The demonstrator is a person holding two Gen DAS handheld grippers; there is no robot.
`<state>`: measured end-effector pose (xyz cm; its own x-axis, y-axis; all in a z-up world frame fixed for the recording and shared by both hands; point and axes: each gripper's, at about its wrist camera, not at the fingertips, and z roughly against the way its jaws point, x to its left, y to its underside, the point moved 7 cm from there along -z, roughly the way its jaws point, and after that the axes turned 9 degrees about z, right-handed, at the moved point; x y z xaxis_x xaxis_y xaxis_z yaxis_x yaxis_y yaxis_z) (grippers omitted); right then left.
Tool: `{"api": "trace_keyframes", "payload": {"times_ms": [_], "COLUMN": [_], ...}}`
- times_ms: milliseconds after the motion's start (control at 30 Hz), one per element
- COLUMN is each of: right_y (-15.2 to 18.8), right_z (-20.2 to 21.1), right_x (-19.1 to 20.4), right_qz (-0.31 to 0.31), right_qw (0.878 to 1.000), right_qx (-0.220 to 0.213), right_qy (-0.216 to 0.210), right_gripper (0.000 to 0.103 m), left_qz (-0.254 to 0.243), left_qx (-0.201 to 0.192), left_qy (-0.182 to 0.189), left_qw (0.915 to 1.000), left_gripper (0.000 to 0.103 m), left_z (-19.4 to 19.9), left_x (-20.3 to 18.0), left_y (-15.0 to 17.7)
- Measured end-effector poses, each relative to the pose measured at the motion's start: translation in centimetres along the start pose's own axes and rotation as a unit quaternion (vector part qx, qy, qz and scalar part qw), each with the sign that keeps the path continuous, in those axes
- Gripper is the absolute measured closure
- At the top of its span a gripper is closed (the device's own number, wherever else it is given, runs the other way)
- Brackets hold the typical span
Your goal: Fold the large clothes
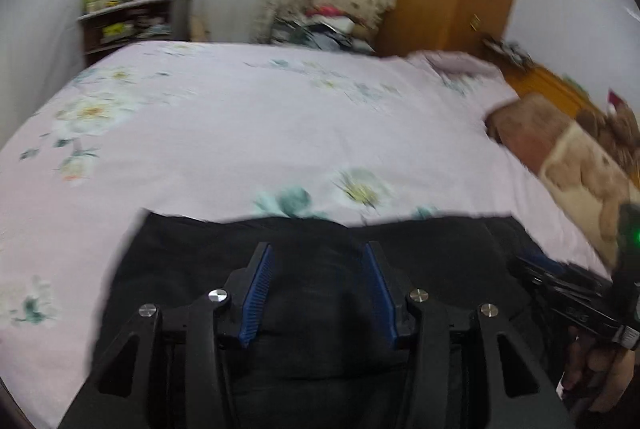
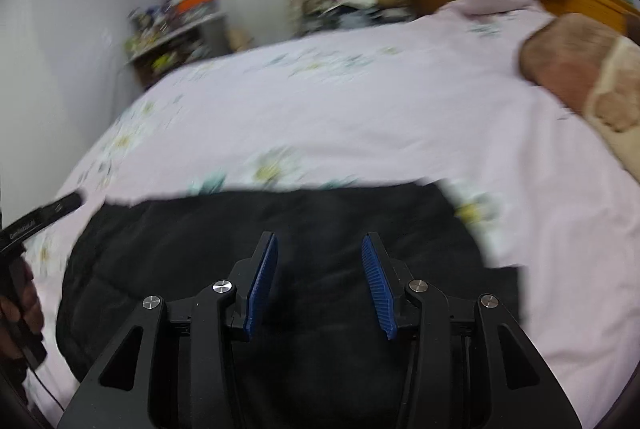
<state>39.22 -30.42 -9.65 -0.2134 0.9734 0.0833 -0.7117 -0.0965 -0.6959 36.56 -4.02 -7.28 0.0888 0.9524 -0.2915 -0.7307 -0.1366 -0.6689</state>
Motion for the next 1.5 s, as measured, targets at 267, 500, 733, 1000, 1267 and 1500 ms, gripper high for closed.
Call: {"api": "trace_keyframes", "payload": {"times_ms": [267, 500, 733, 1000, 1267, 1500], "right_y": [2.3, 3.0, 3.3, 3.5, 1.9, 0.3], "right_z": [-6.4, -7.3, -7.6, -7.5, -5.5, 0.8], "right_x": [-1.7, -1.7, -1.8, -1.5, -1.6, 0.5], "right_qz": [0.012, 0.002, 0.005, 0.006, -0.001, -0.01], "right_qw": [0.999, 0.999, 0.999, 0.999, 0.998, 1.0], "right_qx": [0.036, 0.03, 0.02, 0.016, 0.05, -0.004], "right_qy": [0.03, 0.033, 0.039, 0.042, 0.035, 0.011], "right_gripper": [0.058, 0.057, 0.057, 0.057, 0.057, 0.056], "left_qz": [-0.021, -0.024, -0.028, -0.029, -0.037, -0.038], "left_qx": [0.027, 0.021, 0.016, 0.017, 0.052, 0.023], "left_qy": [-0.053, -0.059, -0.066, -0.066, -0.075, -0.047], "left_qw": [0.998, 0.9978, 0.9973, 0.9973, 0.9951, 0.9979], "left_gripper": [0.053, 0.053, 0.053, 0.053, 0.053, 0.054], "left_z": [-6.8, -7.7, -7.7, -7.8, -6.2, -1.2], "left_x": [0.8, 1.0, 0.8, 0.7, 0.0, -2.2], "left_y": [2.6, 3.5, 3.8, 3.8, 2.5, 1.6]}}
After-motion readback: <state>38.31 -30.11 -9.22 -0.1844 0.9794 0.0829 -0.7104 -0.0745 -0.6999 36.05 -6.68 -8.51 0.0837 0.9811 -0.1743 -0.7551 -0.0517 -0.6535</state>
